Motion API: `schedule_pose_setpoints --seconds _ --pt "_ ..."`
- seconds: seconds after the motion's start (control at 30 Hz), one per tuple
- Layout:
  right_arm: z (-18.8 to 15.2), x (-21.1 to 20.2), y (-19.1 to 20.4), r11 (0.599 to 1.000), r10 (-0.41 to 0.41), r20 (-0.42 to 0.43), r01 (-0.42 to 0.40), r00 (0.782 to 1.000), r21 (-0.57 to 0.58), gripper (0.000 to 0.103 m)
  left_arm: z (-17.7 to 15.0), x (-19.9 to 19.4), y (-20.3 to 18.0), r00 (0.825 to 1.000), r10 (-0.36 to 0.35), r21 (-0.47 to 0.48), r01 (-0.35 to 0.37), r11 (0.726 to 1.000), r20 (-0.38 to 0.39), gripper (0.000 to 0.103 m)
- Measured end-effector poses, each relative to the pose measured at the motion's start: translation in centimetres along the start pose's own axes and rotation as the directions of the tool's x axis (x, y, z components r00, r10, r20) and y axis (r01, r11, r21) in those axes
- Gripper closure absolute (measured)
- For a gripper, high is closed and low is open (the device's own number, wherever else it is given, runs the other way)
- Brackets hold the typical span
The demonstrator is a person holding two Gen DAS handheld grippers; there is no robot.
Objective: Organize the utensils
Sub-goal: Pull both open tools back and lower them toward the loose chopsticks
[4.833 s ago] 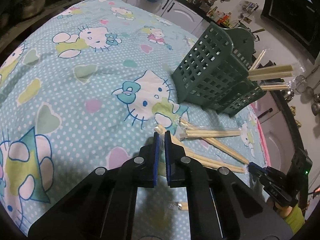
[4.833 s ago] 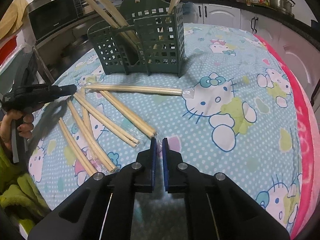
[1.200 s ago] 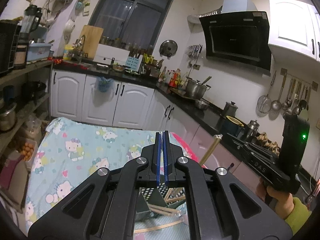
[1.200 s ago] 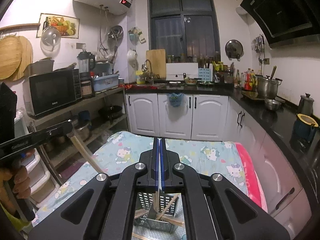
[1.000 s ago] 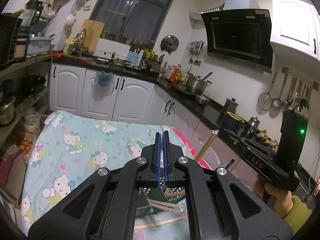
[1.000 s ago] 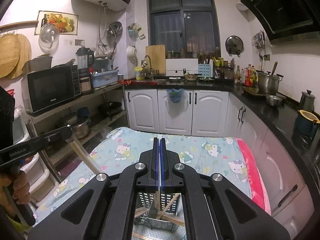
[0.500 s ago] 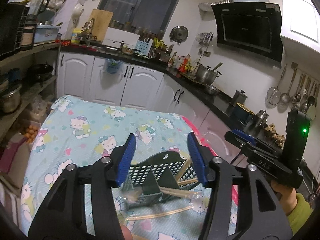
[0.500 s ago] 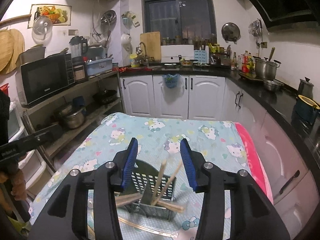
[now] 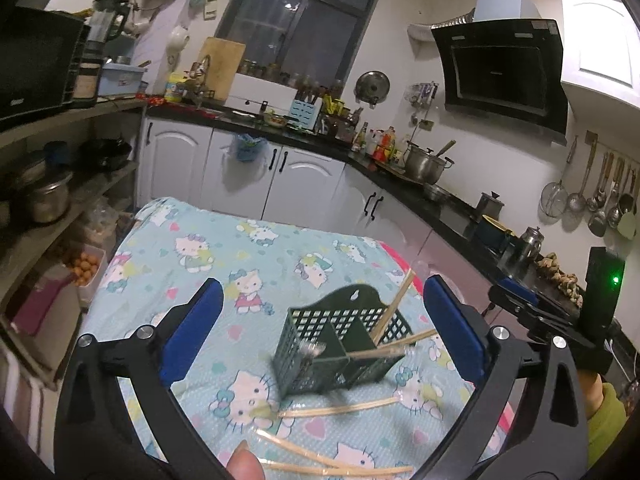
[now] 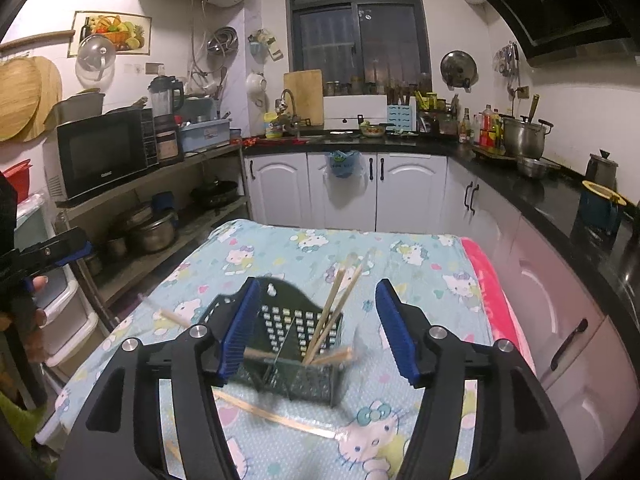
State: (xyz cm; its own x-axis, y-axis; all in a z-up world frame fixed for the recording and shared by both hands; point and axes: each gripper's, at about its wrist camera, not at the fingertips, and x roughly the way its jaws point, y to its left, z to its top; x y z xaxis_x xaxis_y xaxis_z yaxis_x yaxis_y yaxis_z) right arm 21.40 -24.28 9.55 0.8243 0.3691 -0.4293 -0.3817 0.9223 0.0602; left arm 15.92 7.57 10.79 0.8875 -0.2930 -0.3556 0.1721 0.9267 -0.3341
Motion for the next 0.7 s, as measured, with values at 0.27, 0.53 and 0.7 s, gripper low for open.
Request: schedule_pose_setpoints --seconds 0.27,0.53,0.7 --pt "-2.3 -2.2 0.1 1.000 0.023 -0.004 -0.023 1.000 0.020 0.044 -3.0 -1.6 1.1 0.999 0.020 -0.033 -0.021 0.999 -0.036 0.011" --pt "-4.0 -3.6 1.2 0.999 0.040 -0.018 -0.040 0.999 0.011 0.044 -5.8 -1.8 1.3 0.994 0.024 -0.035 -0.028 0.999 -0.104 0.011" --pt "-5.0 -4.1 1.8 0.999 0.048 -0.034 -0.048 0.998 0.003 0.042 -6.9 -2.0 1.4 0.992 0.029 -0.040 -0.035 0.999 -0.127 0.011"
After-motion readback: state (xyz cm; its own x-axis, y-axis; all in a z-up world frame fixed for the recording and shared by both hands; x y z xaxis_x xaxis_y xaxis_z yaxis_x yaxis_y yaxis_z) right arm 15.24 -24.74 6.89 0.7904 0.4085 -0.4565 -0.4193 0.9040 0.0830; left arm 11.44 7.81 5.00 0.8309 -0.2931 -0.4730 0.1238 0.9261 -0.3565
